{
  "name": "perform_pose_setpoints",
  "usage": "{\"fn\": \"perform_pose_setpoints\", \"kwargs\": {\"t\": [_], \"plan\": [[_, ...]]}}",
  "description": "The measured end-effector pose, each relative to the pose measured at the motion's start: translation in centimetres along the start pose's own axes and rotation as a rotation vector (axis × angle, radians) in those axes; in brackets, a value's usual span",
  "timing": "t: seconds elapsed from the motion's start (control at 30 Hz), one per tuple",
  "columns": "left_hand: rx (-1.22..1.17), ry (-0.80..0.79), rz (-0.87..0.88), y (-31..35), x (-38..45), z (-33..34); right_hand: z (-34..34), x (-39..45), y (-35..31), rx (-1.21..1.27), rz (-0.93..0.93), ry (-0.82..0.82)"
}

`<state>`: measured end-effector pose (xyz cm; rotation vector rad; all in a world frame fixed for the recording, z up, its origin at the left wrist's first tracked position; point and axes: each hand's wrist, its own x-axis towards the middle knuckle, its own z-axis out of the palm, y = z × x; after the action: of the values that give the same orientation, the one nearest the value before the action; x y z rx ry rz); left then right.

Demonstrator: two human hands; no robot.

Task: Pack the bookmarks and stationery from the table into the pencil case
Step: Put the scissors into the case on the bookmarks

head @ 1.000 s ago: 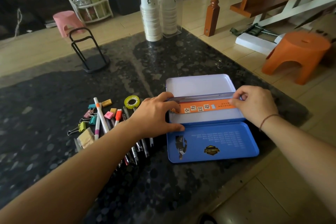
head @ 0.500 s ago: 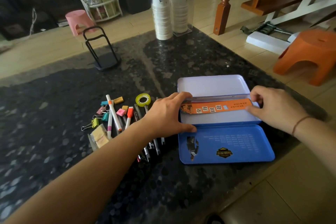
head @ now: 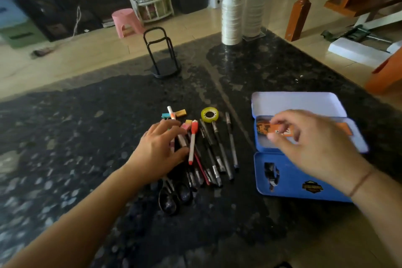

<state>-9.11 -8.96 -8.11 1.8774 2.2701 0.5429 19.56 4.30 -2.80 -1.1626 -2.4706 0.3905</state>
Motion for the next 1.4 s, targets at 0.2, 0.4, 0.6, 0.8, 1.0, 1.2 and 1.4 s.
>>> {"fn": "perform_pose_setpoints", "kwargs": {"t": [0.2, 0.4, 0.6, 0.8, 1.0, 1.2, 1.4], "plan": [[-0.040, 0.066, -0.027, -2.5, -4.8, -0.6, 5.0, -4.3, -10.3, 0.044, -0.331, -0.197], [-0.097, 0.088, -0.083, -3.0, -7.8, -1.6, 9.9, -5.1, -17.2, -0.141, -0.323, -0.264], [-0.156, 0.199, 0.008, 1.0, -8.6, -3.5, 9.2, -5.6, -16.5, -0.136, -0.425, -0.334], [-0.304, 0.380, 0.168, 8.8, -6.1, -7.9, 6.9, -7.1, -13.7, -0.127, -0.462, -0.289], [-0.388, 0.549, 0.314, 15.0, -3.9, -4.8, 2.1, -6.5, -7.3, 0.692, 0.194, 0.093], [-0.756, 0.056, 0.026, 17.7, 2.3, 2.2, 2.1, -4.5, -1.7, 1.032, 0.440, 0.102], [-0.519, -0.159, 0.087, 17.3, 8.7, 4.3, 1.0, -3.6, 4.1, 0.630, 0.497, 0.275]]}}
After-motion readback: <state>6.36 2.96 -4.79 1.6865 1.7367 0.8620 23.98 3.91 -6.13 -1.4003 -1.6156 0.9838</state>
